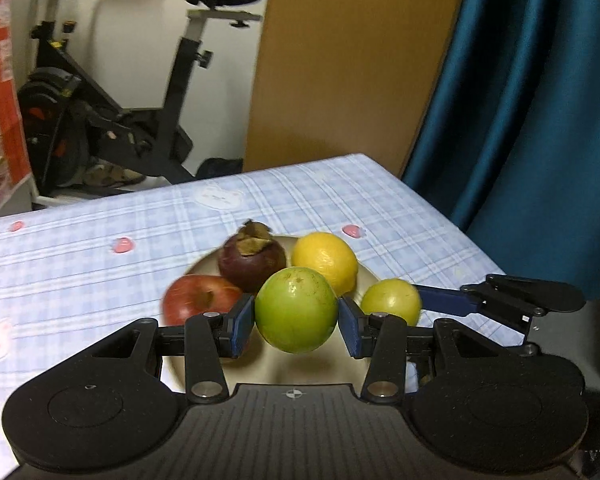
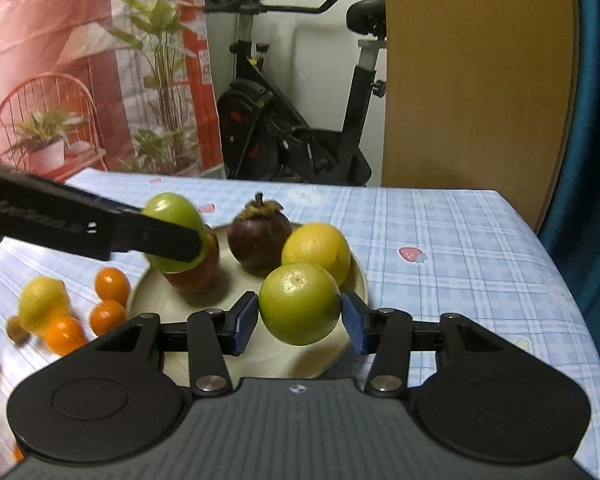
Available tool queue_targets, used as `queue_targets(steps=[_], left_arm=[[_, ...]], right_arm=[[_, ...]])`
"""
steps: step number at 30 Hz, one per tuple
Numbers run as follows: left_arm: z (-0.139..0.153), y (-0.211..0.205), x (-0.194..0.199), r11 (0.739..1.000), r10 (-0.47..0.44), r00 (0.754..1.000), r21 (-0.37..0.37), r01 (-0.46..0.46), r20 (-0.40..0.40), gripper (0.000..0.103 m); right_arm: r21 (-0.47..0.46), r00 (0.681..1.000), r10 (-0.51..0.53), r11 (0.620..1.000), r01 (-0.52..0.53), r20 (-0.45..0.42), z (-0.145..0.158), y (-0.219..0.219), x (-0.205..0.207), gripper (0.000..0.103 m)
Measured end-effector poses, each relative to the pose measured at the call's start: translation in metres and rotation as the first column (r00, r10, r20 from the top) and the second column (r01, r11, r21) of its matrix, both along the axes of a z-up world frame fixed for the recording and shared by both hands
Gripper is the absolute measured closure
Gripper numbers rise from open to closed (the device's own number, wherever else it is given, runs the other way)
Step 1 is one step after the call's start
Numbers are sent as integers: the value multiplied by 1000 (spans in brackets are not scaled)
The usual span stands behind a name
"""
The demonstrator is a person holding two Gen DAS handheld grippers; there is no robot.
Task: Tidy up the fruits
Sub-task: 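Lift the green fruit with the left gripper and carry it over the plate, then lower the green fruit onto the plate beside the lemon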
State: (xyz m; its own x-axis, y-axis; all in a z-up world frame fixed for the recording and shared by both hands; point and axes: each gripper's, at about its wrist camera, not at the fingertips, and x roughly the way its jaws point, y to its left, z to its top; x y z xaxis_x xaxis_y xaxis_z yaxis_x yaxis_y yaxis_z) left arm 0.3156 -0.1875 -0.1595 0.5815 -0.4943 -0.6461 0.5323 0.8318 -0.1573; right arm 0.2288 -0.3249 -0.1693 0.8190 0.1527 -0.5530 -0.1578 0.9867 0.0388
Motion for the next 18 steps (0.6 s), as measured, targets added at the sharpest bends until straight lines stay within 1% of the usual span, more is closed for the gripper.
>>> queue_targets(steps=[6, 10, 14, 18], left_arm=[[-16, -18, 12, 999, -20, 999, 26, 21, -25, 55], [-24, -25, 21, 999, -29, 999, 38, 30, -40, 55], [-29, -28, 23, 998, -34, 998, 42, 37, -56, 55], [-33, -26, 28, 999, -20, 997, 41, 23, -78, 55]], right_arm=[[-22, 1000, 18, 1000, -18, -17, -10, -3, 13, 54], [-70, 999, 43, 997, -43, -8, -14, 0, 17, 54], [-80, 998, 58, 995, -58, -13, -20, 0, 20, 54], [-98, 998, 68, 993, -69, -14, -23, 1, 25, 54]])
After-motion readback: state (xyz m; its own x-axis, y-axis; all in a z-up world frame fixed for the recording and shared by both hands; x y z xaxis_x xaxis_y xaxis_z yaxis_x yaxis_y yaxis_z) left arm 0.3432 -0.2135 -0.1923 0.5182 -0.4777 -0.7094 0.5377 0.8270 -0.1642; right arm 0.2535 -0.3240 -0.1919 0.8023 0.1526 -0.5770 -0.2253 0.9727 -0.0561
